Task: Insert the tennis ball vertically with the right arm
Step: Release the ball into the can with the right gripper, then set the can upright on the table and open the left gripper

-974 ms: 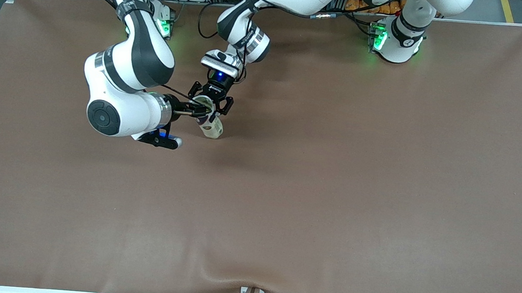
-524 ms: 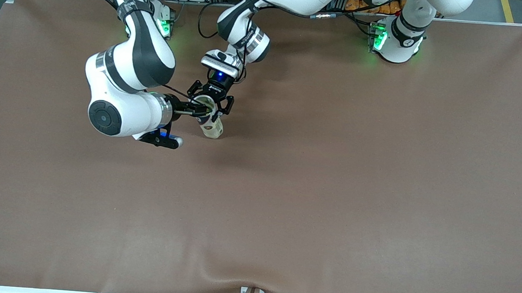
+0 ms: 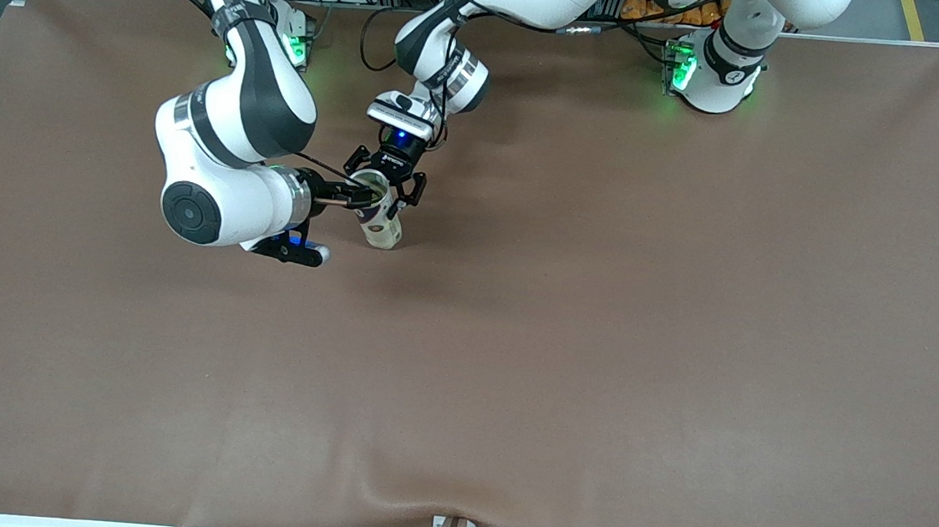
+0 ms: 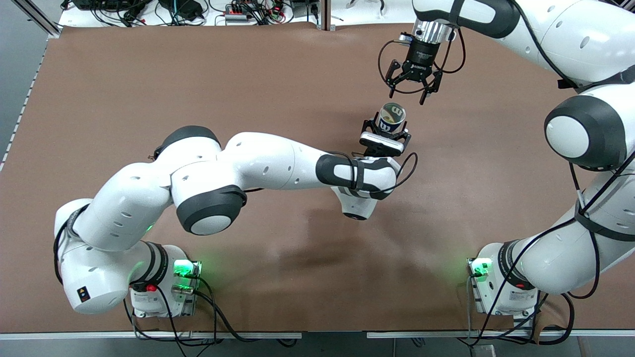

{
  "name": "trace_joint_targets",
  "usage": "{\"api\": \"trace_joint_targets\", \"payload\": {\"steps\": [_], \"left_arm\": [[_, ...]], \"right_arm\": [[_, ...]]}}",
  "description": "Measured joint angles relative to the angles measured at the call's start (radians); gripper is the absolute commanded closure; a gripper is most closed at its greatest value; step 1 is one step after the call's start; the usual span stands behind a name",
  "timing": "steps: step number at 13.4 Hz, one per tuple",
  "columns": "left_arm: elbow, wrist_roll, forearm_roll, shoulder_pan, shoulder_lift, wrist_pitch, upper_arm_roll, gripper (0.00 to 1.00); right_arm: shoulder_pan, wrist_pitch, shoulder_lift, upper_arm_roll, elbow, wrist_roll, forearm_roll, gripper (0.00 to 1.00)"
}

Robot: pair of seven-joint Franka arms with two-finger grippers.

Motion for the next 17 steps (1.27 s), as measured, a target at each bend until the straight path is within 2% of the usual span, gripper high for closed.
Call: {"api": "trace_joint_targets", "payload": {"steps": [9, 14, 17], "left_arm": [[-0.065, 0.000, 0.000, -0.001, -0.020, 0.000, -0.020, 0.00], [-0.104, -0.001, -0.006, -0.002, -0.023, -0.001, -0.051, 0.00], [-0.113, -0.002, -0.026, -0.001, -0.026, -0.002, -0.060, 0.00]], "right_arm": [[-0.001, 0.003, -0.002, -0.001, 0.006, 0.000, -0.011, 0.00], [-0.001, 0.017, -0.031, -0.001, 0.056, 0.000, -0.126, 0.00], [-0.009, 0.033, -0.041, -0.004, 0.111, -0.012, -0.227, 0.00]]}}
